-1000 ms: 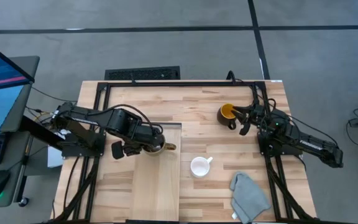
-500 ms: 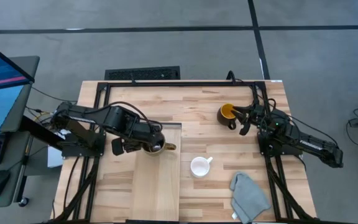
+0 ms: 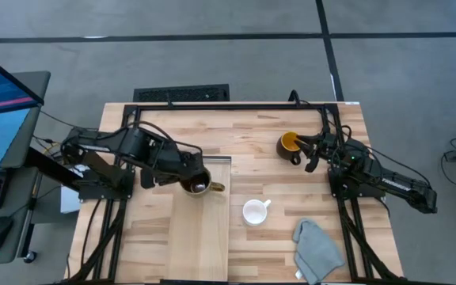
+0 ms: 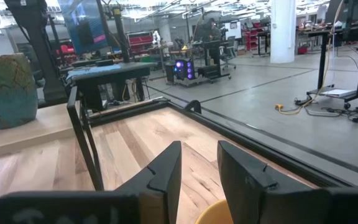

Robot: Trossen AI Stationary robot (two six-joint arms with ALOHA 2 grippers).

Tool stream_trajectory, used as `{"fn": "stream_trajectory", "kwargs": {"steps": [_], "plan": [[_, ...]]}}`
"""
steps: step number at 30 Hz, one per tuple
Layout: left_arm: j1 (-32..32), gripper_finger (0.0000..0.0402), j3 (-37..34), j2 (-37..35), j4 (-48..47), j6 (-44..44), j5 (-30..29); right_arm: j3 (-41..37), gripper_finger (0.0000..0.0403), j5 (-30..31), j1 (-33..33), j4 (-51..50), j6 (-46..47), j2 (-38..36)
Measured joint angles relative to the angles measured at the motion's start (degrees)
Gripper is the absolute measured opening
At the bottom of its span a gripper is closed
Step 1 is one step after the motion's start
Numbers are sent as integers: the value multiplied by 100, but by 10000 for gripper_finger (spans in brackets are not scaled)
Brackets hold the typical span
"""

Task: Stack small to large cups/mugs on shelf
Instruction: Put the black mug on the shelf

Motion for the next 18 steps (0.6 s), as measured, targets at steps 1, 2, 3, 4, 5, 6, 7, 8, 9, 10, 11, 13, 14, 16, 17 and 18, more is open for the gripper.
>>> {"fn": "stream_trajectory", "kwargs": {"steps": [1,2,3,4,5,6,7,8,9,10,11,13,14,16,17,18], "plan": [[0,169,38,-29,0,94,-125,1,127,0,0,0,0,1],[0,169,59,-68,6,211,-261,1,127,0,0,0,0,1],[0,169,62,-117,5,331,-400,1,127,0,2,0,0,1],[0,169,64,-176,4,405,-520,1,127,1,1,0,0,0],[0,169,64,-241,2,507,-645,0,127,0,1,0,0,0],[0,169,64,-311,2,675,-780,0,127,1,0,0,0,1],[0,169,64,-390,2,913,-956,1,127,2,0,0,0,0],[0,169,64,-468,2,1208,-1202,1,127,2,0,0,0,-1],[0,169,64,-542,0,1598,-1530,-1,127,2,0,0,0,1],[-4,169,64,-629,2,2031,-1908,1,127,1,1,0,0,1],[-4,169,64,-702,2,2488,-2326,0,127,-7,0,0,0,1],[-4,169,75,-806,0,3473,-3199,1,127,-61,1,-7,2,1],[-9,169,73,-830,-4,3909,-3593,1,127,-70,0,-7,2,1],[-18,169,4,-859,2,4679,-4187,0,127,-74,2,-7,2,0],[-22,169,-52,-866,-5,5005,-4394,1,127,-74,0,-7,2,0],[-22,169,-131,-870,4,5278,-4601,1,127,-76,0,-7,2,1]]}}
